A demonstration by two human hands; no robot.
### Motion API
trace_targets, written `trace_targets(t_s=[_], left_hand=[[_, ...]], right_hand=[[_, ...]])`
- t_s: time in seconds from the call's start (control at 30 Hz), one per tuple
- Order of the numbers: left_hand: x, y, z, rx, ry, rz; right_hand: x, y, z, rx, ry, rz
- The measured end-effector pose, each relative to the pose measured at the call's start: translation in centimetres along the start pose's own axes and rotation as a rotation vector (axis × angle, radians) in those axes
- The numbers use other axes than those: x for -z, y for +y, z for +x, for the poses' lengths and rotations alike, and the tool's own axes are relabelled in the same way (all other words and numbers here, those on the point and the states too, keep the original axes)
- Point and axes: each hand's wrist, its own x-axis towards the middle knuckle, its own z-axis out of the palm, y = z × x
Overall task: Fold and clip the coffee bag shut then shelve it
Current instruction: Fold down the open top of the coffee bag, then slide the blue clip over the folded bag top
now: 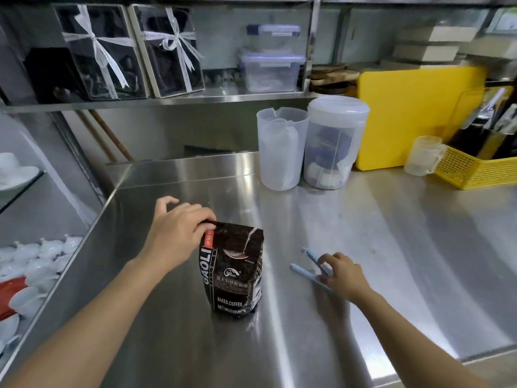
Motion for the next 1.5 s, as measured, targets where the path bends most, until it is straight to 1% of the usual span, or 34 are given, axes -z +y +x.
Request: trace_targets(t_s=[0.03,0.1,0.2,0.27,0.37,0.43,0.5,0.57,0.63,0.7,0.8,0.87,1.1,1.17,1.33,1.5], left_hand=[[-0.1,0.0,0.0,-0.005,0.011,-0.009],[-0.4,0.0,0.0,-0.013,0.029,-0.035],[-0.7,-0.1,-0.1,-0.005,0.039,-0.098],[-0.8,-0.2,-0.4,0.019,0.042,-0.161],[-0.7,0.0,-0.6,0.085,0.066,-0.273],[-0.6,0.4,-0.6,0.137,0.084,-0.335],[-0.7,0.9,-0.7,0.177,0.117,-0.367],[-0.7,1.3,-1.0,0.255,0.147,-0.396],[-0.6,1.5,-1.3,0.31,0.172,-0.441],[-0.5,1.3,-1.5,0.312,0.171,-0.485],[-0.1,1.2,-2.0,0.312,0.135,-0.508],[0.1,1.2,-2.2,0.317,0.124,-0.5],[0.9,1.7,-2.8,0.314,0.102,-0.462],[1.2,1.7,-2.9,0.324,0.096,-0.459],[2.2,2.1,-2.9,0.278,0.038,-0.314],[2.7,2.3,-3.0,0.303,-0.024,-0.382]], right_hand=[[-0.6,0.7,-0.4,-0.024,-0.015,-0.016],[-1.4,1.4,-1.1,-0.034,0.018,-0.009],[-2.3,1.6,-1.7,0.053,0.088,-0.049],[-2.6,1.5,-2.0,0.081,0.119,0.032],[-2.3,0.9,-2.3,-0.032,0.189,0.399],[-1.6,0.4,-2.4,-0.109,0.202,0.683],[-0.3,-0.2,-2.7,-0.108,0.182,0.944],[1.4,-1.1,-3.0,-0.054,0.172,1.064],[3.1,-2.2,-3.2,0.027,0.183,1.086],[4.8,-3.6,-3.3,0.114,0.179,1.094],[7.0,-6.0,-3.4,0.257,0.109,1.051],[7.9,-7.4,-3.4,0.322,0.072,0.993],[8.6,-9.9,-2.5,0.377,-0.005,0.79],[9.0,-10.7,-2.4,0.384,0.0,0.778],[9.5,-12.6,-2.2,0.427,-0.031,0.799],[9.6,-13.7,-2.0,0.456,-0.058,0.777]])
